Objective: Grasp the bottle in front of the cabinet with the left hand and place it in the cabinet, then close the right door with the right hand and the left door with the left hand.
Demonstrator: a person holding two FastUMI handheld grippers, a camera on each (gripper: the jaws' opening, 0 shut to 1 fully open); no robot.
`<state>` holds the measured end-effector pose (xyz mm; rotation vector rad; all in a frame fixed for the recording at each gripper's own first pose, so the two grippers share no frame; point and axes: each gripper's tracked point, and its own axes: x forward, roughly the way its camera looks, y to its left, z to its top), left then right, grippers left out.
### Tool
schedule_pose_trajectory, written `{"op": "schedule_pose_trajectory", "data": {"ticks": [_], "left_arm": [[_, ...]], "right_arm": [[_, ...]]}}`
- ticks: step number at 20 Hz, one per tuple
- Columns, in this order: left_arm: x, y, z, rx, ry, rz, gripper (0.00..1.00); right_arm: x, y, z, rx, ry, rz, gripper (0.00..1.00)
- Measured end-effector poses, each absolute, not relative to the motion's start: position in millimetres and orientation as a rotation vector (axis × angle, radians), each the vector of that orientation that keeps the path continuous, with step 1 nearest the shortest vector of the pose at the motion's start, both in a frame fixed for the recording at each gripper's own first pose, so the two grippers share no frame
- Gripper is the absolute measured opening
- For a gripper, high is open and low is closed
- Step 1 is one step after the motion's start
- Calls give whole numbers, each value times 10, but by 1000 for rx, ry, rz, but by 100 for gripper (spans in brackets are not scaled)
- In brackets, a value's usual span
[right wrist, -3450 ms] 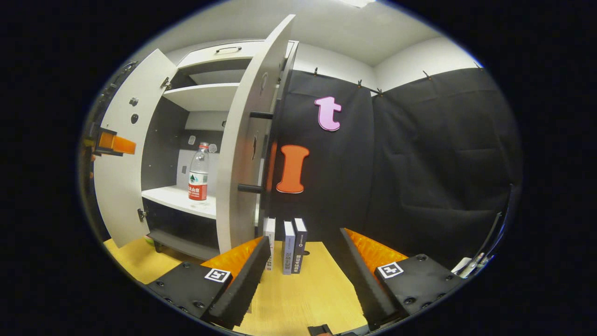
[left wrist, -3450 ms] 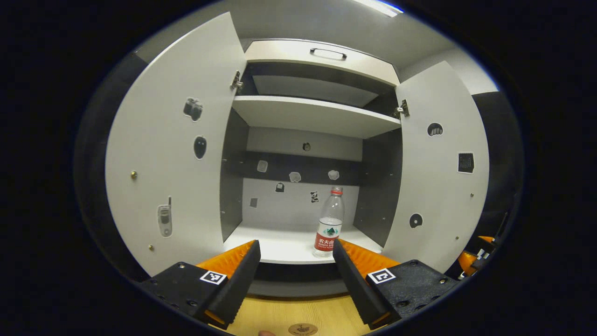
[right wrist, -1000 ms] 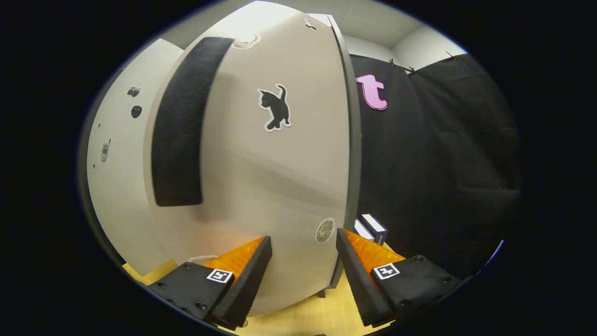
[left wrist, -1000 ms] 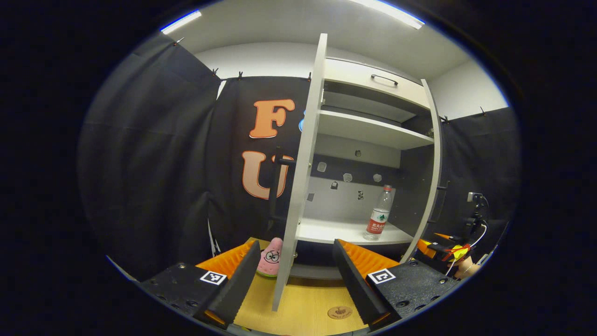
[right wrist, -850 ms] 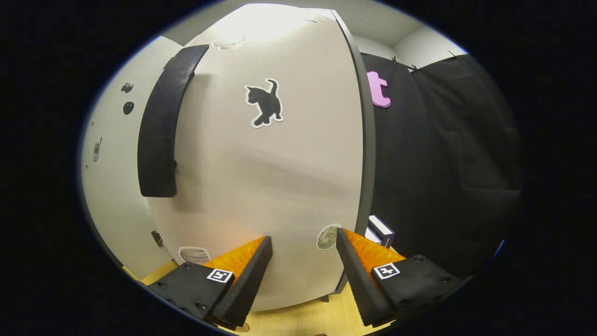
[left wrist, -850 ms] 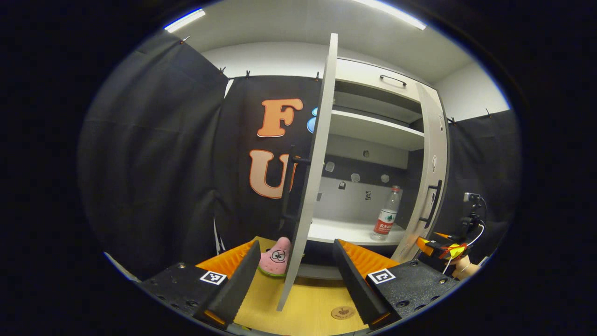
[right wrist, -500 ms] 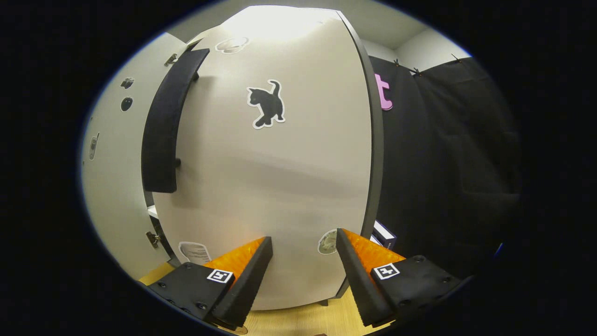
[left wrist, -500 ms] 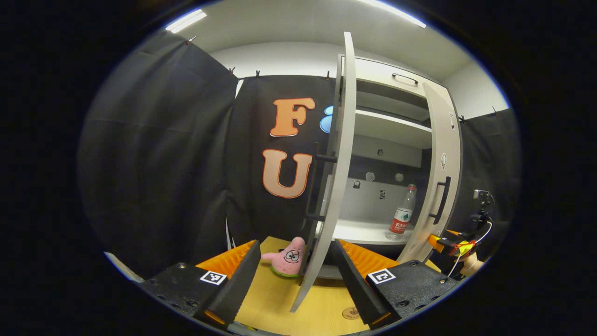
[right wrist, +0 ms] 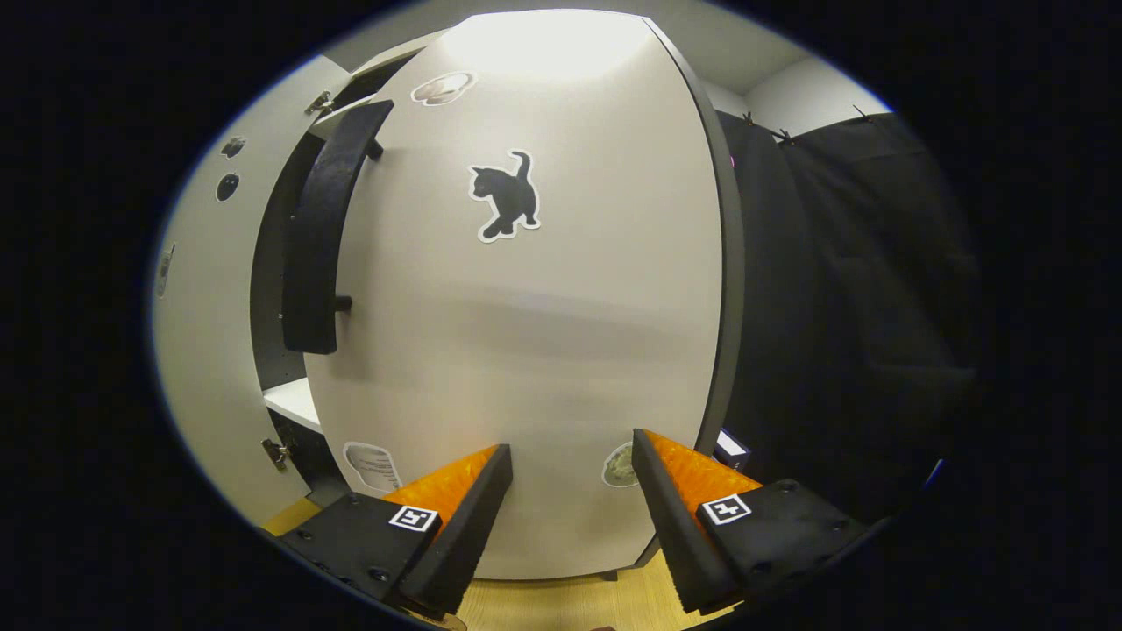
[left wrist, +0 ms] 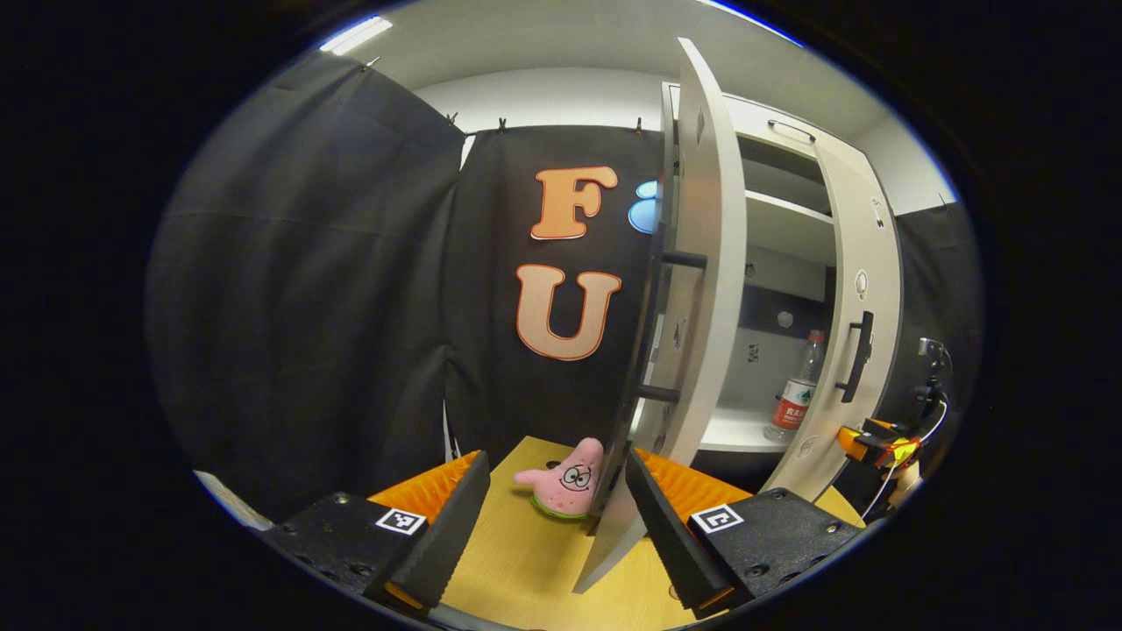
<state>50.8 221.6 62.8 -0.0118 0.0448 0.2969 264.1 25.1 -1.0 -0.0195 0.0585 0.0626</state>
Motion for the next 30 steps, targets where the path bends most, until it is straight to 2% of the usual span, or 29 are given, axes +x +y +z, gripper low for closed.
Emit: {"op": "schedule_pose_trajectory", "data": {"ticks": [8, 9, 10, 12, 13, 14, 17, 20, 25, 26, 27, 28, 30], "left_arm": [[823, 2258, 513, 3, 73, 265, 95], [851, 2253, 523, 12, 75, 263, 97], [854, 2226, 514, 14, 83, 259, 94], [875, 2131, 491, 19, 92, 235, 94], [876, 2043, 498, 26, 88, 216, 91], [893, 1933, 495, 32, 85, 190, 94], [1005, 1566, 394, -3, 104, 97, 92], [1141, 1214, 353, -33, 108, 39, 94], [1369, 792, 315, -10, 119, 8, 94], [1420, 700, 317, -17, 116, -4, 91], [1486, 615, 321, -31, 113, -16, 94], [1553, 516, 302, -46, 111, -29, 91], [1720, 398, 242, -58, 115, -32, 96]], "right_arm": [[2572, 155, 135, 6, 31, 41, 94], [2508, 104, 175, 3, 27, 41, 94], [2441, 51, 221, 1, 24, 42, 94], [2332, -45, 283, -1, 26, 46, 94], [2277, -106, 309, -3, 27, 42, 94], [2228, -167, 334, -5, 30, 41, 94], [2038, -357, 459, -17, 26, 41, 94], [1844, -569, 653, -45, -1, 49, 94], [1631, -971, 905, -44, -8, 60, 94], [1604, -1052, 952, -42, -13, 58, 94], [1573, -1139, 986, -43, -18, 55, 94], [1556, -1212, 1017, -45, -25, 53, 94], [1522, -1353, 1063, -53, -38, 46, 94]]}}
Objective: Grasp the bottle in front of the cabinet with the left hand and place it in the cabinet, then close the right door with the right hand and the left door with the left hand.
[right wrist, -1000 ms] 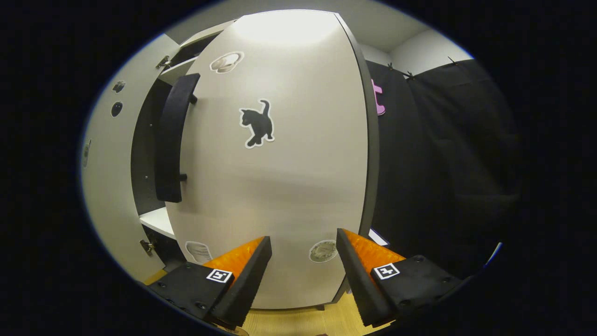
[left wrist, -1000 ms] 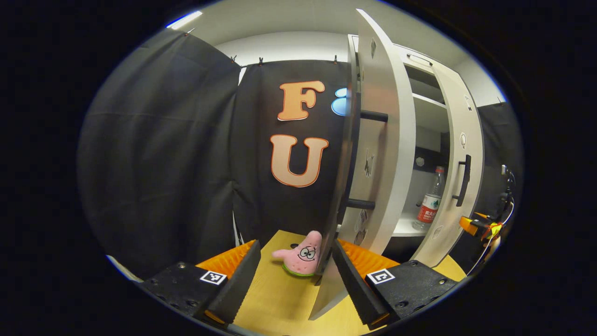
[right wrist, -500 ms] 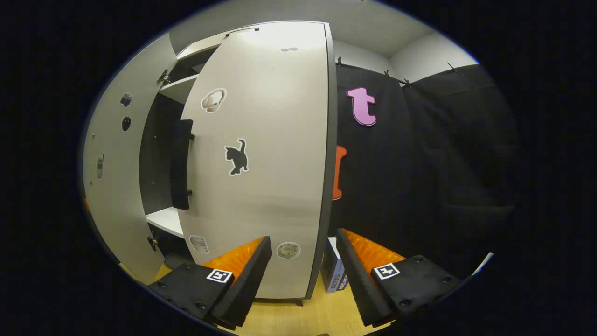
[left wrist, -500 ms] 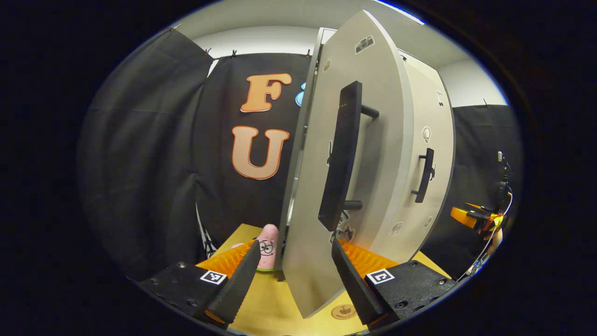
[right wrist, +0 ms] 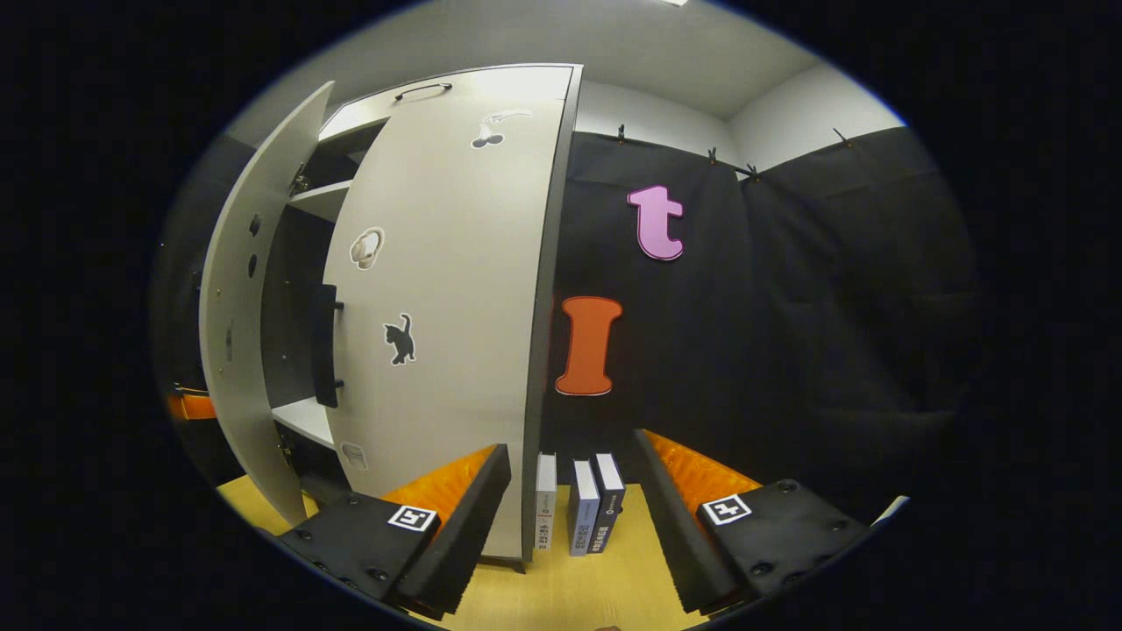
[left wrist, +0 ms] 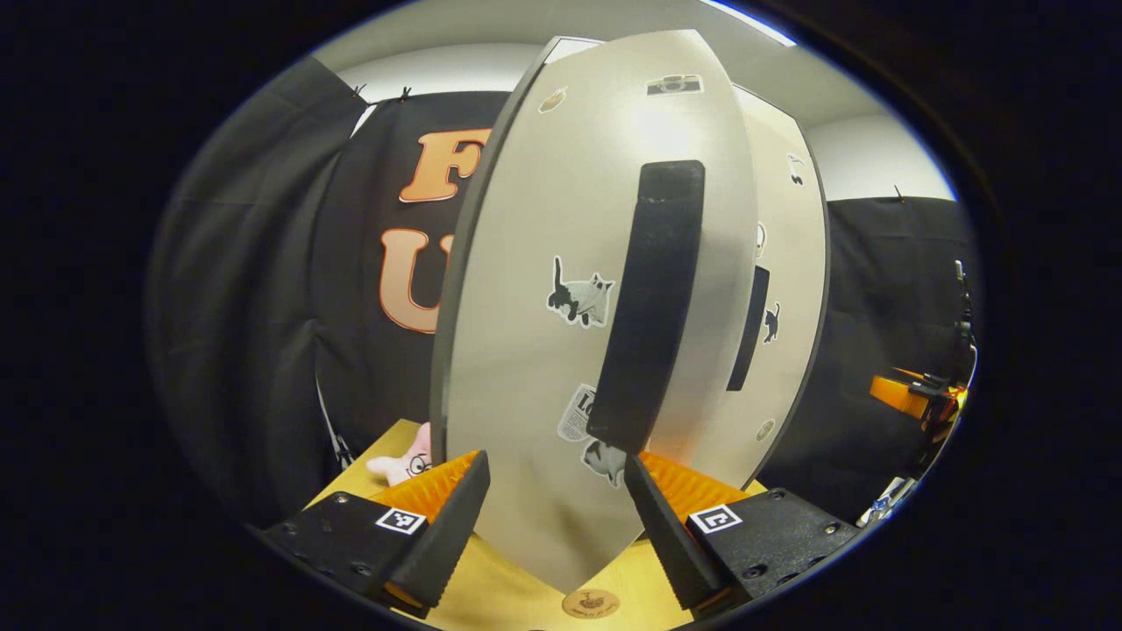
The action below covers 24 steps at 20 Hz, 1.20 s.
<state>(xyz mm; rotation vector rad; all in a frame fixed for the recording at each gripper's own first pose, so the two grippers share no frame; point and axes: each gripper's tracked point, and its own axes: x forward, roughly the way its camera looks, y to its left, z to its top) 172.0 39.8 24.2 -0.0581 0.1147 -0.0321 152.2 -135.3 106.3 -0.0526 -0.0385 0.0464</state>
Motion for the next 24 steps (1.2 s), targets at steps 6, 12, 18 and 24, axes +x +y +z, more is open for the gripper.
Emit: {"op": "schedule_pose_trajectory", "data": {"ticks": [6, 12, 18, 24], "left_arm": [[2234, 200, 144, -6, 120, -27, 92], [2360, 155, 124, -24, 117, -4, 94], [2600, 37, 95, 0, 118, 26, 94], [2696, -45, 58, 49, 159, 47, 94]], "right_arm": [[1500, -1684, 1104, -74, -60, 40, 94], [1524, -1925, 1087, -56, -65, 38, 94], [1530, -2170, 1049, -42, -67, 26, 94], [1542, -2328, 971, -8, -49, 25, 94]]}}
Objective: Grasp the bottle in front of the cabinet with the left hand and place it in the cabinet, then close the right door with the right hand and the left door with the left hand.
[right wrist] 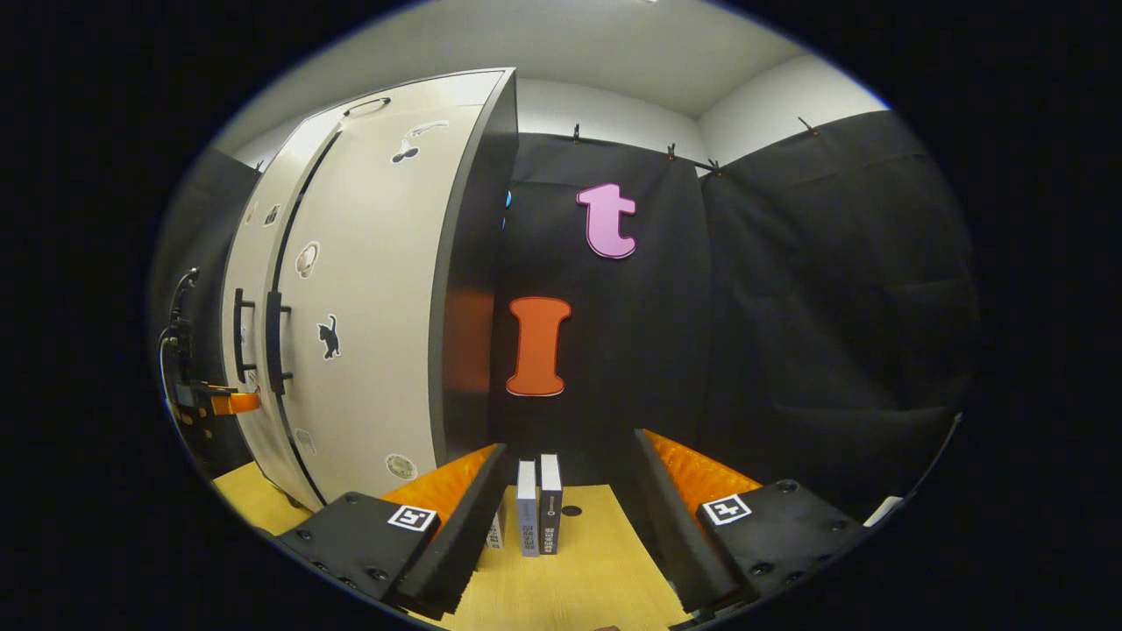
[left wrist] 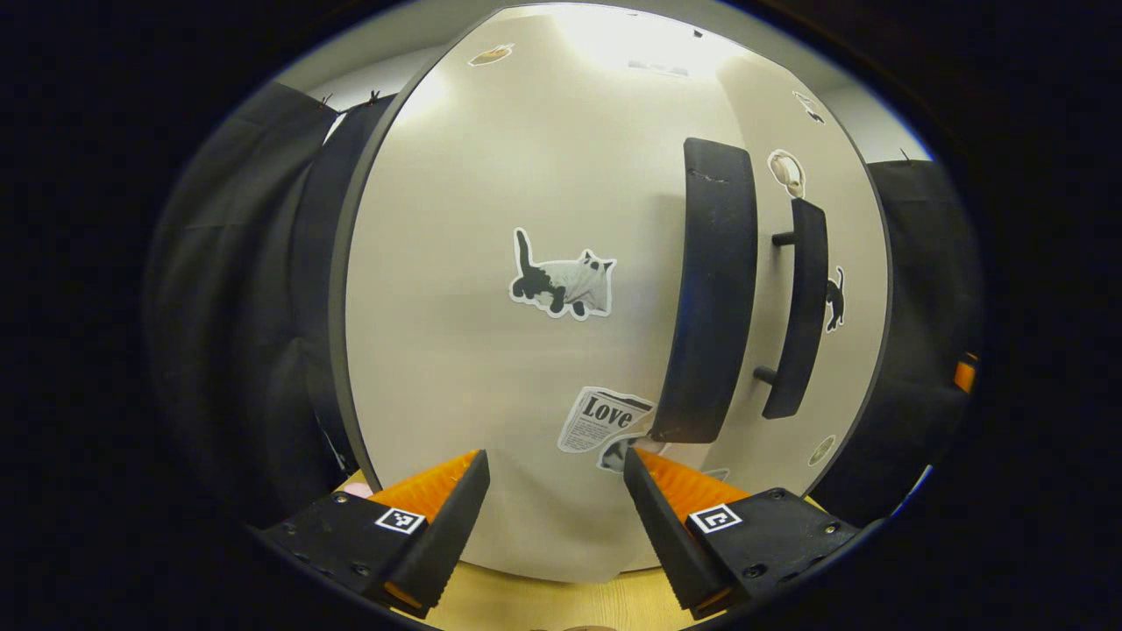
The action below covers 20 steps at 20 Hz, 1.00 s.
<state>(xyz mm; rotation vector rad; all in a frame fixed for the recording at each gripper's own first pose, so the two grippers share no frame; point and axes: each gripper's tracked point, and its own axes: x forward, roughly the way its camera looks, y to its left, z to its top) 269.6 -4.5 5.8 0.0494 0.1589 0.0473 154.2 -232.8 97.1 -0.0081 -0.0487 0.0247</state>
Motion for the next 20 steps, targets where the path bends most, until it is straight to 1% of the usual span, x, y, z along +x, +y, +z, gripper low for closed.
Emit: {"op": "schedule_pose_trajectory", "data": {"ticks": [2, 5, 9, 13, 17, 20], "left_arm": [[2575, -161, 83, 31, 147, 40, 95], [2085, -257, 212, -12, 147, 20, 95], [1508, -317, 685, -34, 102, 2, 95], [1025, -384, 1100, -24, 58, 14, 95], [673, -506, 1391, -75, 15, 8, 94], [560, -594, 1493, -79, -3, 8, 95]], "right_arm": [[1508, -2362, 964, -16, -48, 28, 94], [1452, -2371, 1023, -29, -60, 40, 94], [1379, -2303, 1097, -27, -81, 75, 94], [1330, -2234, 1144, -7, -82, 110, 94], [1285, -2262, 1218, -19, -97, 114, 94], [1251, -2311, 1277, -6, -112, 119, 94]]}}
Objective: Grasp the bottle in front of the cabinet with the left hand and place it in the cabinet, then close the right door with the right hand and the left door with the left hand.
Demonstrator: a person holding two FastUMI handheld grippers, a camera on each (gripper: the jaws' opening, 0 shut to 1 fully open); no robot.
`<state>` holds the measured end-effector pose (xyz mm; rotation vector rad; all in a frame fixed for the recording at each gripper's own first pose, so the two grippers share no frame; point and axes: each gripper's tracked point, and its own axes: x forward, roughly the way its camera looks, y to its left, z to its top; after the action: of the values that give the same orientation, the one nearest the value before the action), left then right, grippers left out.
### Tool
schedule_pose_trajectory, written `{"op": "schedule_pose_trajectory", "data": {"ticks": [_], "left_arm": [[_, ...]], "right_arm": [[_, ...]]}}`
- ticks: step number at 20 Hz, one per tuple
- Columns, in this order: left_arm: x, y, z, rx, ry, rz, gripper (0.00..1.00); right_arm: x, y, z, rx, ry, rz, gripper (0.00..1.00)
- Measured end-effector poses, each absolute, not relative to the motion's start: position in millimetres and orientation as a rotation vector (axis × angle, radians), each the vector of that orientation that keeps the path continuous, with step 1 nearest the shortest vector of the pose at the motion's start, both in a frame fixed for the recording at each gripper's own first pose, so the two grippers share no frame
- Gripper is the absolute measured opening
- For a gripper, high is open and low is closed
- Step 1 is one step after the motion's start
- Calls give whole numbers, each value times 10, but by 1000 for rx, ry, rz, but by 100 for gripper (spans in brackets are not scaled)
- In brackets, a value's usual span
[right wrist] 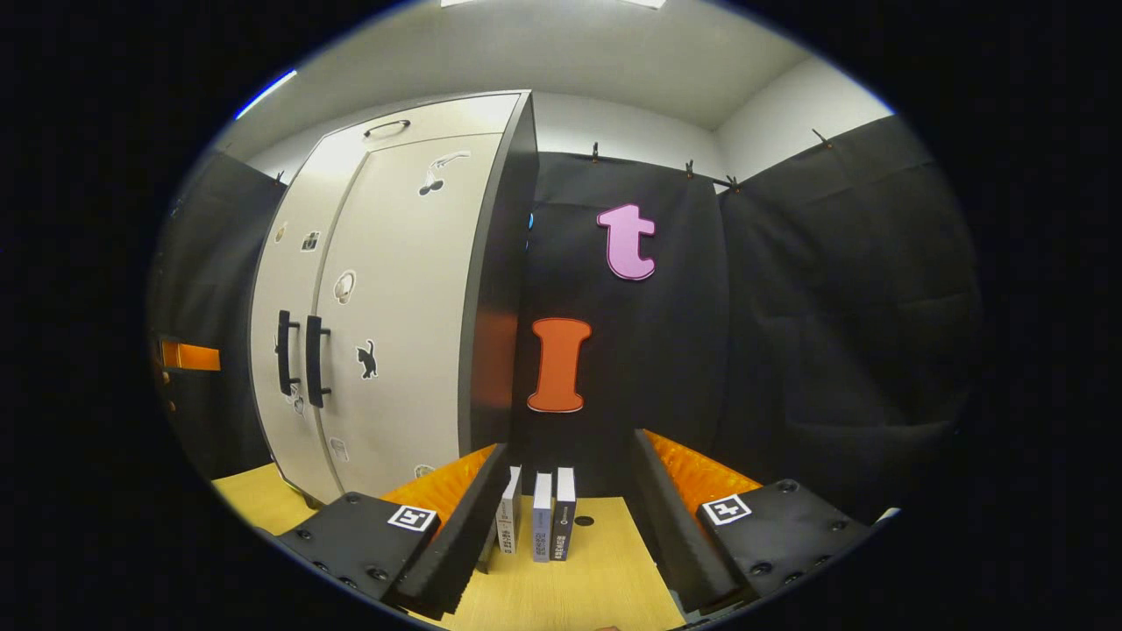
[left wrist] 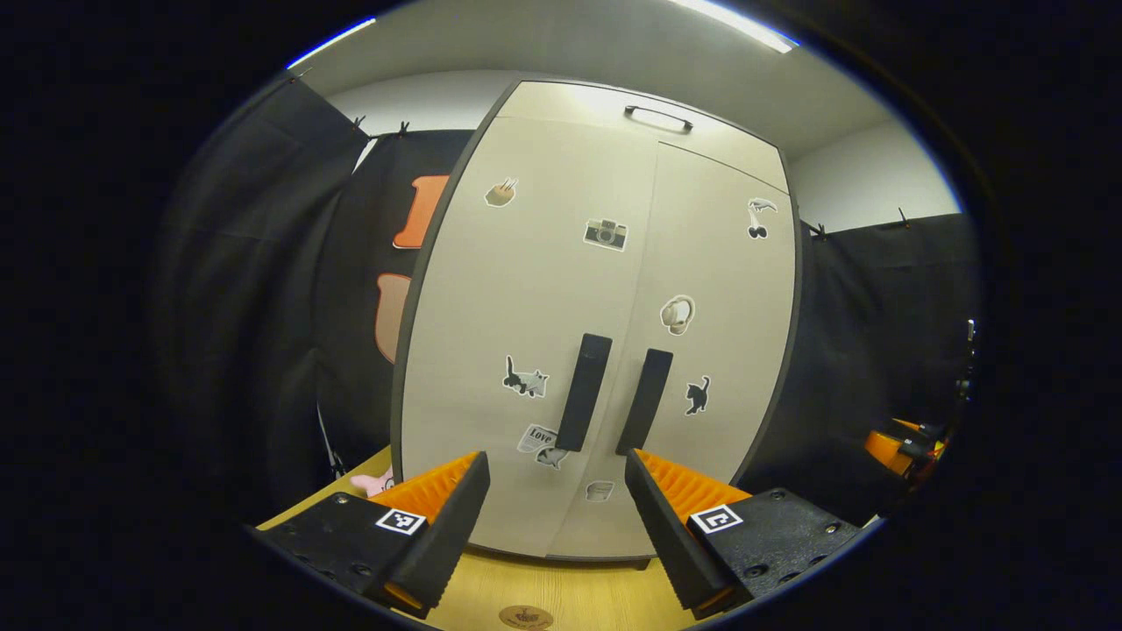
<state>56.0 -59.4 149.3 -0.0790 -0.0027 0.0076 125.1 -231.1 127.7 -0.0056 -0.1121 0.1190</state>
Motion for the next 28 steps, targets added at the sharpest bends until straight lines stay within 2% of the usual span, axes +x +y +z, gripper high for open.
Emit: {"op": "schedule_pose_trajectory", "data": {"ticks": [7, 13, 28], "left_arm": [[447, -764, 1520, -74, -33, 14, 94], [592, -1003, 1522, -48, -41, -40, 95], [569, -1042, 1583, -25, -59, -12, 94]], "right_arm": [[1157, -2527, 1243, -9, -123, 108, 94], [1074, -2698, 1216, -12, -120, 76, 94], [1234, -2674, 1212, -25, -113, 88, 94]]}}
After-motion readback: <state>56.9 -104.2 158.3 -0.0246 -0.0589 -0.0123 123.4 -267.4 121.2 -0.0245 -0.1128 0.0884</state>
